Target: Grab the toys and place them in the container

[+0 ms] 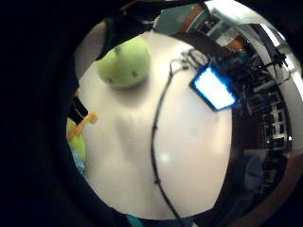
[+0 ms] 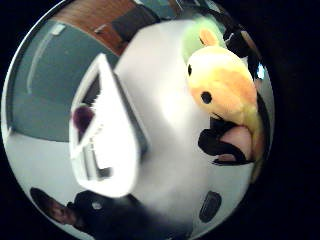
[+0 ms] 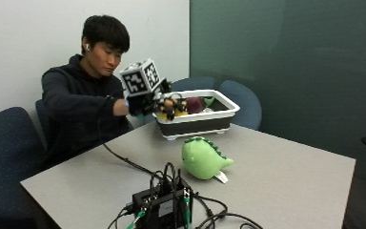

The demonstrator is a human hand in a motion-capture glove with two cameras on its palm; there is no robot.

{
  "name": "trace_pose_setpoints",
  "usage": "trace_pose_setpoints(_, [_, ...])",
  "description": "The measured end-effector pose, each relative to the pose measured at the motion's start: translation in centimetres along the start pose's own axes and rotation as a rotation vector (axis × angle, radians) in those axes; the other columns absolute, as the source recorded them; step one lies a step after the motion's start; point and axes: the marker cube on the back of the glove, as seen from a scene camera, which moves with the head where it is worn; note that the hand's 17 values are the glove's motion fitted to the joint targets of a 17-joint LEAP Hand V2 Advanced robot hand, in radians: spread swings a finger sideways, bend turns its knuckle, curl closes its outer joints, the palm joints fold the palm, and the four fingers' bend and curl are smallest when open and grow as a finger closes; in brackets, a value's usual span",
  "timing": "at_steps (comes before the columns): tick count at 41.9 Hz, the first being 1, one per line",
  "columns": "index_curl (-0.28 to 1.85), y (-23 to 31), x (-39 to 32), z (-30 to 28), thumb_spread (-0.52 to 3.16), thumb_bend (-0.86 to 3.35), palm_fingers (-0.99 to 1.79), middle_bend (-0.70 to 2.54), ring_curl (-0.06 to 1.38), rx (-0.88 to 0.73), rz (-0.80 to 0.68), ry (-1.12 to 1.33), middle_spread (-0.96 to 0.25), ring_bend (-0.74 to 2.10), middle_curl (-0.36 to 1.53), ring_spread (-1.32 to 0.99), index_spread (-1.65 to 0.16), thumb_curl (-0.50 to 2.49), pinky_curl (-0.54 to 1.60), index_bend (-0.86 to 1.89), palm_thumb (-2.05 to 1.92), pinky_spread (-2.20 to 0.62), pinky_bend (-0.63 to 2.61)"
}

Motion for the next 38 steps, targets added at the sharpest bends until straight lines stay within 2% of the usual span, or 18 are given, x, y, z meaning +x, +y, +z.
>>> trace_pose_setpoints(7, [0.64,-2.5,-12.0,-7.9,1.43,0.22,0.28,0.60,0.04,0.092,-0.197,-0.126,-0.20,0.17,0.48,-0.14,-0.13,0.51,0.24,1.17,0.61,0.01,0.27])
trace_pose_setpoints(12, [0.64,-4.3,-17.9,-8.5,1.39,0.20,0.28,0.64,0.06,0.088,-0.348,-0.003,-0.23,0.19,0.49,-0.17,-0.11,0.54,0.25,1.15,0.62,0.01,0.27])
trace_pose_setpoints(14, [0.65,-4.9,-20.1,-7.9,1.37,0.19,0.28,0.64,0.06,0.071,-0.343,0.015,-0.24,0.19,0.50,-0.18,-0.11,0.55,0.26,1.15,0.62,0.01,0.27])
trace_pose_setpoints(17, [0.65,-6.1,-22.4,-6.5,1.35,0.16,0.27,0.65,0.07,0.028,-0.216,-0.003,-0.25,0.20,0.50,-0.19,-0.12,0.55,0.26,1.13,0.59,0.01,0.27])
trace_pose_setpoints(22, [0.62,-7.0,-21.3,-3.8,1.39,0.09,0.18,0.59,0.10,-0.104,-0.111,0.010,-0.21,0.24,0.49,-0.18,-0.15,0.50,0.30,1.00,0.46,0.01,0.34])
trace_pose_setpoints(26, [0.57,-7.8,-16.9,-4.4,1.33,-0.06,-0.08,0.39,0.14,-0.152,-0.064,-0.132,-0.14,0.30,0.44,-0.13,-0.17,0.42,0.36,0.72,0.22,0.02,0.54])
trace_pose_setpoints(30, [0.50,-7.6,-12.4,-5.3,1.28,-0.06,-0.08,0.34,0.14,-0.130,-0.025,-0.174,-0.11,0.31,0.42,-0.10,-0.21,0.39,0.36,0.54,0.11,0.02,0.58])
trace_pose_setpoints(38, [0.43,-6.3,-6.8,-4.3,1.27,-0.03,-0.05,0.30,0.16,-0.123,0.075,-0.170,-0.06,0.30,0.41,-0.07,-0.27,0.35,0.37,0.38,0.04,0.03,0.58])
